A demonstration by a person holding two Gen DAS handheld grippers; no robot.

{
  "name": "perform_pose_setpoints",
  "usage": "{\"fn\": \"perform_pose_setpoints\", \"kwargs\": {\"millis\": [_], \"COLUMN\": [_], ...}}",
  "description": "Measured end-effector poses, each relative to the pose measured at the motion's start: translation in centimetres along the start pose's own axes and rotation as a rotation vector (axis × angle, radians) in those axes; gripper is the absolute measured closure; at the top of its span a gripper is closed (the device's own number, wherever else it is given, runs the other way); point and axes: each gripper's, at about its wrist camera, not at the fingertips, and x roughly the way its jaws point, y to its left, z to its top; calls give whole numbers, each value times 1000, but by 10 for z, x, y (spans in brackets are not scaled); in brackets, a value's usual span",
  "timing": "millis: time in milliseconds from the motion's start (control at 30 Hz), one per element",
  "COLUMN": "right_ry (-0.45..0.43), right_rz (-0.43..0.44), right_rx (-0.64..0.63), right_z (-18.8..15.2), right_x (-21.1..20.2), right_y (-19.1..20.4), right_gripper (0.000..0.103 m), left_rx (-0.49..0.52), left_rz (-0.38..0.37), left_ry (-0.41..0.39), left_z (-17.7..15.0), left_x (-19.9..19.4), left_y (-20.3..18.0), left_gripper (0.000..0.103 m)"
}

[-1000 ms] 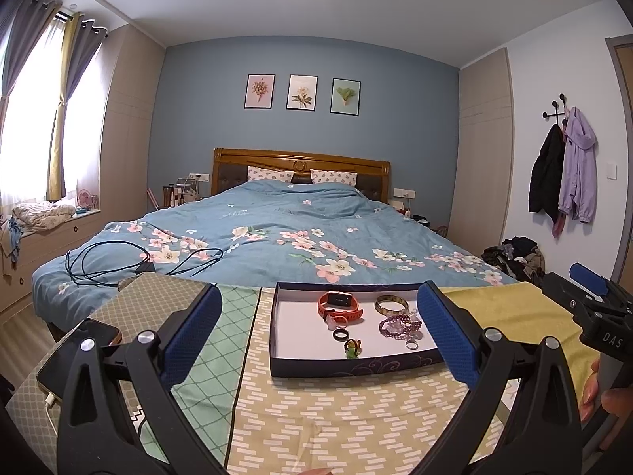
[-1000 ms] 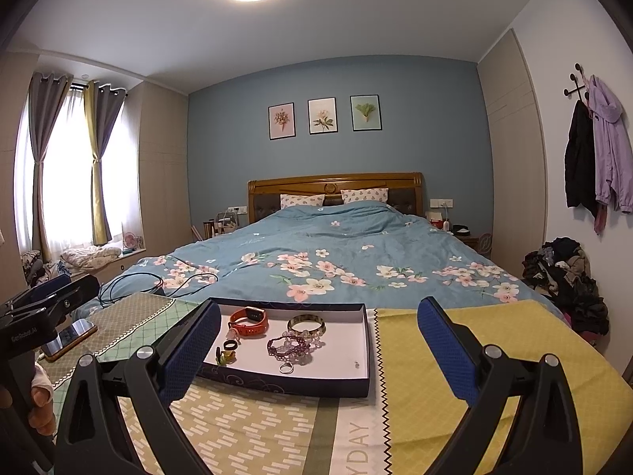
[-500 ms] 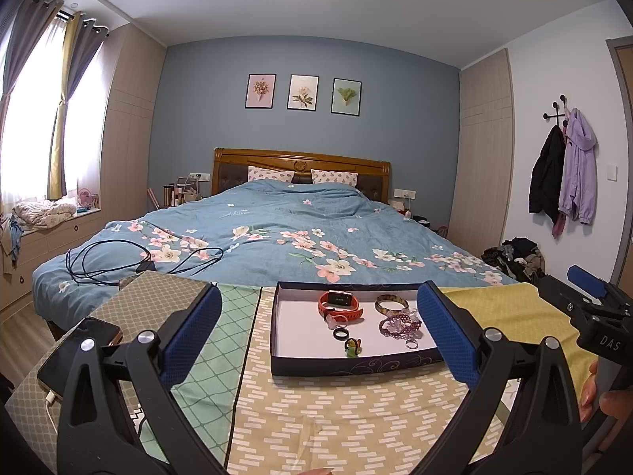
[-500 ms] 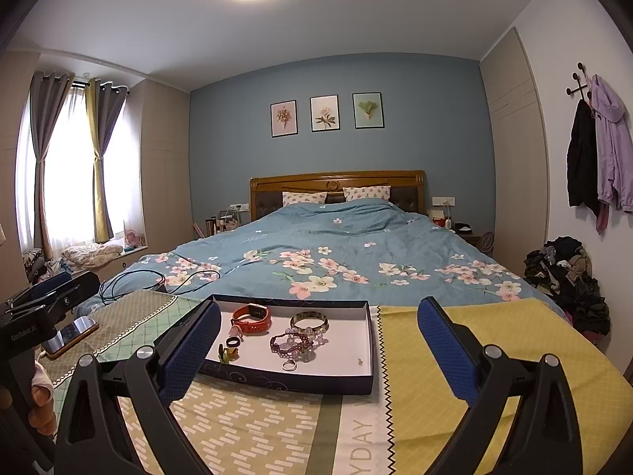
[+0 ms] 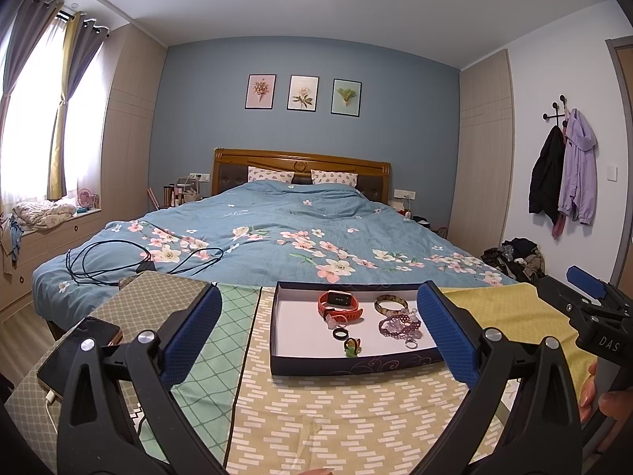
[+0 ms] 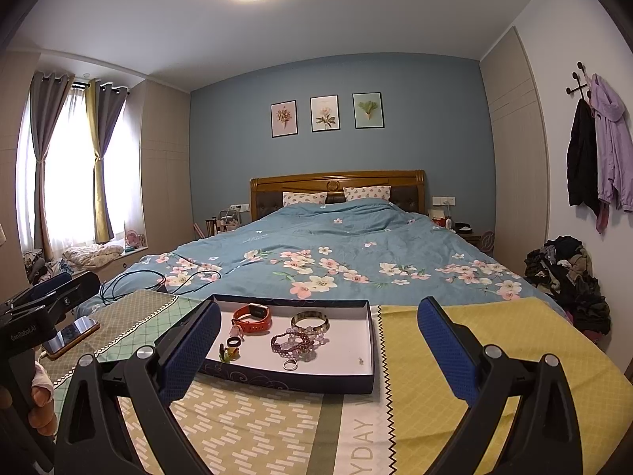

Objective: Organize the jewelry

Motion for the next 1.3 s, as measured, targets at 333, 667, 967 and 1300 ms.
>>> {"fn": "perform_pose_setpoints", "kwargs": {"millis": [333, 667, 967, 1300], "right_ry": [2, 9, 17, 17], "right_rz": [-1, 3, 7, 6], "right_rx": [-2, 1, 2, 1], "right_z": [-1, -3, -4, -4], "right_x": [-1, 1, 3, 4], "right_y": [1, 3, 3, 3], "right_gripper": [7, 7, 7, 7], "left_rx": [0, 1, 4, 4], "left_rz": [-1, 0, 3, 3], "left_ry": [0, 2, 0, 1], "left_z": [0, -1, -3, -4], "left_x": [-1, -1, -1, -1], "left_y": [0, 0, 0, 1], "left_gripper": [6, 6, 6, 6]}}
